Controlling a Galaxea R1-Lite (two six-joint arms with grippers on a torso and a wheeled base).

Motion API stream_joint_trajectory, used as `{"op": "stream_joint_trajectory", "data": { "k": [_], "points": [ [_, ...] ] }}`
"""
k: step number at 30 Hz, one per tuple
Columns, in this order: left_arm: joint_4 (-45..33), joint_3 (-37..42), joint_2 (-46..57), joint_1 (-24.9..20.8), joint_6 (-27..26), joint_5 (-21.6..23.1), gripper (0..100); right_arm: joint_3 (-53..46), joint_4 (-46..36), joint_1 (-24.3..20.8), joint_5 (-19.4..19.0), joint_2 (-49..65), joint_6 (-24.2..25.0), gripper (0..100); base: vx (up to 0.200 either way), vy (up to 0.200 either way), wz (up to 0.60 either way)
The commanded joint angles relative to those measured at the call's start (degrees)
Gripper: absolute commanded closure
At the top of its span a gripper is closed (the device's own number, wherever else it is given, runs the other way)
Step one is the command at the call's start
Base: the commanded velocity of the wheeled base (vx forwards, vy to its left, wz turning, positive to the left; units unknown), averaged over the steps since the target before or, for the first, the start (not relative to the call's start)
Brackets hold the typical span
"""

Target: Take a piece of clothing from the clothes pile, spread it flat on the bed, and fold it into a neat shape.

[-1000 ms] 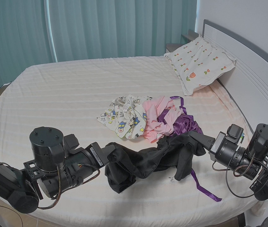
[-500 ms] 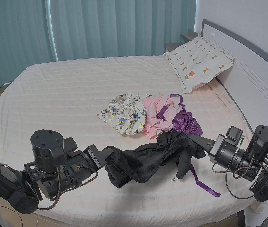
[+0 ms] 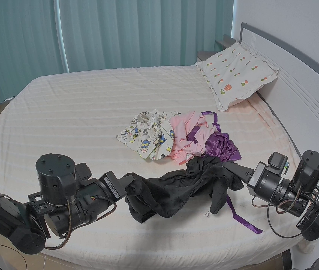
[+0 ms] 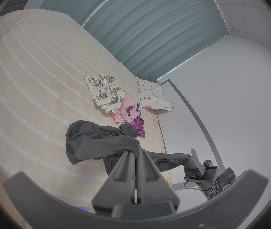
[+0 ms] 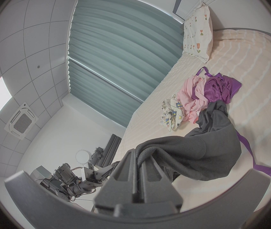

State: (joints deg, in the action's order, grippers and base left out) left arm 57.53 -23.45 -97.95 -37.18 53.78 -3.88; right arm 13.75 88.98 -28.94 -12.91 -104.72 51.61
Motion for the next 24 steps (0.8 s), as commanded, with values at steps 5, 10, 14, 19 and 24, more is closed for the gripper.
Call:
{"op": "stream_joint_trajectory", "data": {
  "k": [5,10,14,19,24],
  "points": [
    [0.04,-0.10,0.13,0.00,-0.08,-0.25,100,0.05,0.67,-0.06,-0.01,0.13,-0.11,100,0.000,0.200,0.00],
    [-0.05,-0.36,1.10,0.00,-0.08,-0.25,100,0.05,0.67,-0.06,0.17,0.30,-0.20,100,0.000,0.200,0.00],
    [-0.05,-0.19,2.24,0.00,0.00,-0.25,100,0.05,0.67,-0.15,0.25,0.39,-0.29,100,0.000,0.200,0.00],
    [-0.05,-0.28,2.68,0.00,-0.08,-0.34,100,0.22,0.67,-0.15,1.04,0.39,-0.37,100,0.000,0.200,0.00],
    [-0.05,-0.28,2.77,0.00,-0.08,-0.34,100,0.22,0.67,-0.59,1.40,0.65,-0.37,100,0.000,0.200,0.00]
  ]
}}
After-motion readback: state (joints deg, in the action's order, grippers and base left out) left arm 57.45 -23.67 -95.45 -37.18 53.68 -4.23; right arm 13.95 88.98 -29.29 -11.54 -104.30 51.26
